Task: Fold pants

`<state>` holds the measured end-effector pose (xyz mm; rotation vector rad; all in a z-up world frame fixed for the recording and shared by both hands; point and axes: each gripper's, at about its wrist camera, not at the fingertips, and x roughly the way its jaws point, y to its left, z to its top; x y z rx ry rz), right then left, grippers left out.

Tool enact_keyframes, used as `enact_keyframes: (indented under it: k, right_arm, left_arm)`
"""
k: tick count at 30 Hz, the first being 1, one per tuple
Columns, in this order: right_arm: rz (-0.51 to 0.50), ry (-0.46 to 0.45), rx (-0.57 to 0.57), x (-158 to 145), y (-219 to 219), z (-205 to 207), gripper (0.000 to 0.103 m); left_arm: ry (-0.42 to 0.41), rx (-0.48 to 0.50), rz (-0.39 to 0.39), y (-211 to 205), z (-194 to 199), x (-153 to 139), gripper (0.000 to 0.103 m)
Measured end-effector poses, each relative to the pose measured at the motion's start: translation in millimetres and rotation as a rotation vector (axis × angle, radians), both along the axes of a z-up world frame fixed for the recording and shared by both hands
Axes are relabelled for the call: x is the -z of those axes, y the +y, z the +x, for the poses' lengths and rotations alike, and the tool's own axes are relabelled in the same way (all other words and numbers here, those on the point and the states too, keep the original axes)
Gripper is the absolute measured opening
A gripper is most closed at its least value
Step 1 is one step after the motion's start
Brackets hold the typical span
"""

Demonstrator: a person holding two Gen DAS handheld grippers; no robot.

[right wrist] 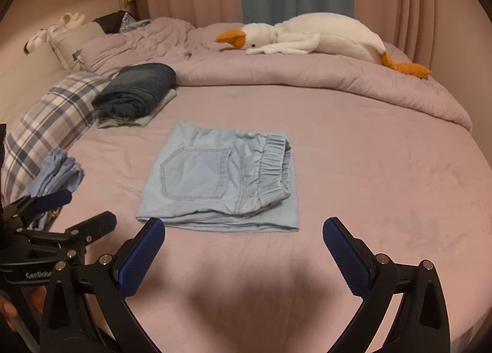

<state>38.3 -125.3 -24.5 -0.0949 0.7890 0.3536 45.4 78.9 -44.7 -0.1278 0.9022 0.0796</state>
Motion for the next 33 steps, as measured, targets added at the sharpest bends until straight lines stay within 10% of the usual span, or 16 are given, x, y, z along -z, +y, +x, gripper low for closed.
enact_keyframes:
  k: [33]
  right_arm:
    - [-0.008, 0.008, 0.009, -2, 4, -7, 0.102]
  left_arm:
    - [-0.013, -0.016, -0.006, 3, -7, -5, 0.102]
